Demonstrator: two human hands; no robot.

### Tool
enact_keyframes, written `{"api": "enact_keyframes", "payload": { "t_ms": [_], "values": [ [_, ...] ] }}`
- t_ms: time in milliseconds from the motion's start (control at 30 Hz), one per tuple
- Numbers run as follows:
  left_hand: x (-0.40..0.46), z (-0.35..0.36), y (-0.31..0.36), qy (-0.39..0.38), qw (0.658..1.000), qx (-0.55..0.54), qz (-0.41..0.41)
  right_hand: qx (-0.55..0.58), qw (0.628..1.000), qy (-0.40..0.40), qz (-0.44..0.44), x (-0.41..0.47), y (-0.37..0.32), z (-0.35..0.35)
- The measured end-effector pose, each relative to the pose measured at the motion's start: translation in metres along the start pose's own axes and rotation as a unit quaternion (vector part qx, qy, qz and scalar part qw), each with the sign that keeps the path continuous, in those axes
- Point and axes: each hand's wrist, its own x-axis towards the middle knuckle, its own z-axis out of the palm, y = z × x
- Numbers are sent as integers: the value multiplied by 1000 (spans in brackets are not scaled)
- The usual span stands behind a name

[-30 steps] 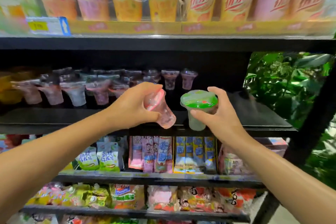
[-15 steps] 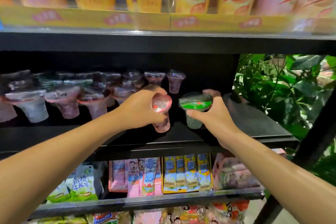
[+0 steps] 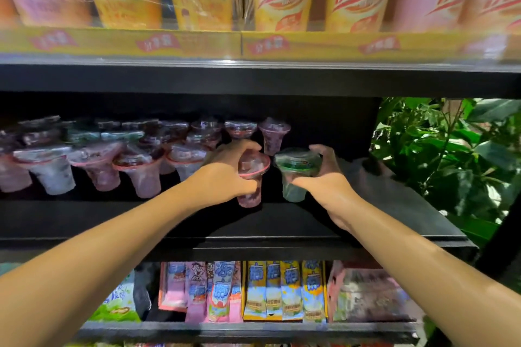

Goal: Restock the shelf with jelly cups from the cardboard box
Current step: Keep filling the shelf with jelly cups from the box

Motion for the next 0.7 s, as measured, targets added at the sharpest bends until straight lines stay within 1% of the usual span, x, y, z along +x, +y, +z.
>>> {"api": "enact_keyframes", "payload": {
  "t_ms": [133, 300, 400, 467, 567, 633, 700],
  "values": [
    [2, 3, 2, 22, 1000, 14, -1, -26, 999, -22, 3, 4, 1, -9],
    [-5, 10, 3, 55, 997, 38, 31, -79, 996, -38, -12, 3, 0, -14],
    [-15, 12, 6, 54, 997, 45, 22, -132, 990, -50, -22, 1, 4, -15],
    [-23, 12, 7, 68, 997, 35, 17, -149, 986, -64, -26, -3, 5, -16],
    [-38, 13, 7, 68, 997, 33, 6, -156, 983, -85, -35, -11, 4, -17],
    [-47, 12, 7, 68, 997, 27, -10, -155, 983, -85, -37, -16, 3, -18],
    [-55, 11, 7, 84, 996, 6, -17, -155, 984, -76, -34, -24, 2, -19]
  ]
}}
